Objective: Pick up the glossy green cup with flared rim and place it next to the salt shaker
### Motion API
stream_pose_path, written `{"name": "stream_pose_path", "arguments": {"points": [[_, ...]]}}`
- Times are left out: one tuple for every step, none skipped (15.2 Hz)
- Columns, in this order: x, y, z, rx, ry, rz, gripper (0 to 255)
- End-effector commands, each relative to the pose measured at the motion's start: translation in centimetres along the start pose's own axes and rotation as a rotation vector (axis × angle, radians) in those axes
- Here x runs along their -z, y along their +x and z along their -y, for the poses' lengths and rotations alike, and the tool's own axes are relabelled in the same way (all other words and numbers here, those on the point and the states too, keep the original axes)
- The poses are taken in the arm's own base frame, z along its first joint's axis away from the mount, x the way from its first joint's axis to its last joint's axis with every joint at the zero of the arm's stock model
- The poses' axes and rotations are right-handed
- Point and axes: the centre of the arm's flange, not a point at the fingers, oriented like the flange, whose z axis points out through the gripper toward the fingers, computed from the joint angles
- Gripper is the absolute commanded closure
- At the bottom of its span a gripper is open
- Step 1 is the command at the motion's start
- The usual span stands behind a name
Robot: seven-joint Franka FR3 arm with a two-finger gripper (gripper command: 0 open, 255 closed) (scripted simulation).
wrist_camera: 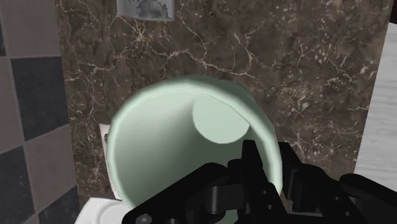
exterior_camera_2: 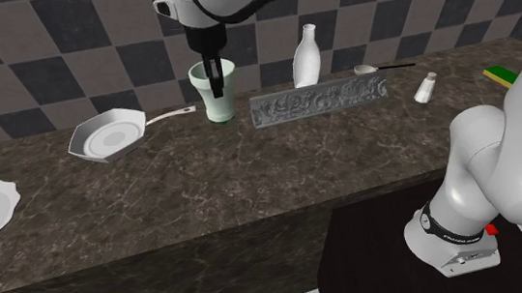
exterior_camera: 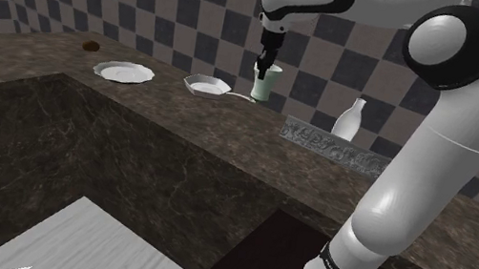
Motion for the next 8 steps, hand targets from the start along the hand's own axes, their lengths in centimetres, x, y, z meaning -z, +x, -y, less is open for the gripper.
{"name": "stream_pose_path", "arguments": {"points": [[1.1, 0.0, -0.2, 0.000, 0.000, 0.000, 255], [1.6, 0.0, -0.2, 0.000, 0.000, 0.000, 255], [2.1, 0.0, -0.3, 0.000, 0.000, 0.000, 255], [2.7, 0.0, -0.4, 0.000, 0.000, 0.000, 255], [2.7, 0.0, -0.4, 0.000, 0.000, 0.000, 255], [2.8, -1.3, -0.4, 0.000, 0.000, 0.000, 255], [2.8, -2.7, -0.4, 0.000, 0.000, 0.000, 255], [2.8, -4.0, -0.3, 0.000, 0.000, 0.000, 255]]}}
